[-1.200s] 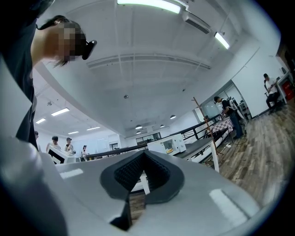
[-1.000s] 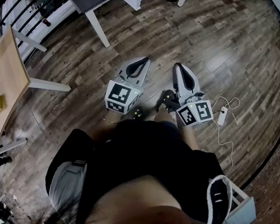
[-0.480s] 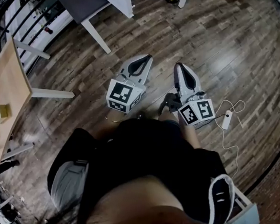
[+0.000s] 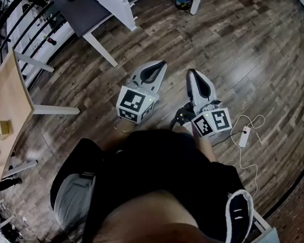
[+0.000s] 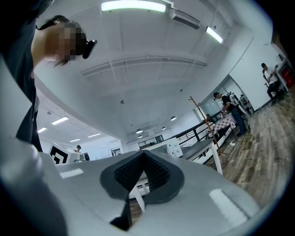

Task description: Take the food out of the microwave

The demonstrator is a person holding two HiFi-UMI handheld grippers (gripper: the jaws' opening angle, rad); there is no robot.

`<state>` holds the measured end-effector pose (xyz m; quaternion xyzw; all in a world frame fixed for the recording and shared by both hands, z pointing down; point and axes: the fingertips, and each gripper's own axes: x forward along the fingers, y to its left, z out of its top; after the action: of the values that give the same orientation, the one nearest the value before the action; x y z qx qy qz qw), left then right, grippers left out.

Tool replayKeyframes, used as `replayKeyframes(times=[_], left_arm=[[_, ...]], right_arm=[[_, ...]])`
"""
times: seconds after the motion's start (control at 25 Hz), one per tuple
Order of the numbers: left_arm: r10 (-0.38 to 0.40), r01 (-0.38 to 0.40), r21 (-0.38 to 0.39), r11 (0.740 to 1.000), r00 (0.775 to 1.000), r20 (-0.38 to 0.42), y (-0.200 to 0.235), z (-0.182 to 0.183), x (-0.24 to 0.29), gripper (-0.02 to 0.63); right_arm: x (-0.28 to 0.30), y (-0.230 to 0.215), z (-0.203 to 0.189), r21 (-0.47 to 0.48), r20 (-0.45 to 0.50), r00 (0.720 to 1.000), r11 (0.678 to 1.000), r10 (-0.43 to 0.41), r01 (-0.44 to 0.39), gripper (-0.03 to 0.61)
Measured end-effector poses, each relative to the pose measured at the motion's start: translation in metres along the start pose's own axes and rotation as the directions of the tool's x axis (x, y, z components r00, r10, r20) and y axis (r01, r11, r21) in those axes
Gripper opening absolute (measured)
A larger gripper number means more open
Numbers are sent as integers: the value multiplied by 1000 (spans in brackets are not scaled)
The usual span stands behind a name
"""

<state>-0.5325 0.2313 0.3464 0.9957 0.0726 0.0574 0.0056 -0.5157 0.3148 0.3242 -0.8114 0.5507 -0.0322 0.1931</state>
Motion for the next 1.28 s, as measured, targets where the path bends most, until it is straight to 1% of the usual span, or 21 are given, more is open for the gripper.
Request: replayKeyframes(times=[0.16,0.28,0.44,0.6,0.72,0.88,0.96,1.08,1.16,1.28], left_arm=[[16,-16,20,1000,1000,0,-1,8,15,8],[29,-29,32,999,1000,-1,-4,12,27,8],[50,-49,30,998,999,-6,-5,13,45,8],[62,-62,24,998,998,-5,-10,14,69,8],[72,-71,23,997,997,-2,-15,16,88,8],[59,-59,18,998,998,6,-28,22,119,8],[60,-60,29,998,998,2,-34,22,133,8],[76,-76,64,995,997,6,-40,26,148,7],[85,-85,75,994,996,11,-43,28,154,8],[98,-98,47,994,995,6,-41,27,158,8]], right_arm=[[6,-19,0,4,-35,999,1000,1,-1,-2],[11,-30,0,4,-54,998,1000,21,-21,-2],[16,-46,6,8,-54,997,998,59,-58,-2],[18,-71,11,-13,-84,995,998,52,-54,-2],[19,-88,20,-9,-81,994,997,75,-76,-2],[16,-109,32,-5,-76,993,996,90,-90,-2],[14,-123,37,-10,-79,993,996,84,-85,-2],[7,-142,43,-29,-83,993,996,79,-81,-2],[4,-152,45,-19,-73,994,996,80,-81,-2],[4,-157,44,14,-61,994,996,90,-89,-2]])
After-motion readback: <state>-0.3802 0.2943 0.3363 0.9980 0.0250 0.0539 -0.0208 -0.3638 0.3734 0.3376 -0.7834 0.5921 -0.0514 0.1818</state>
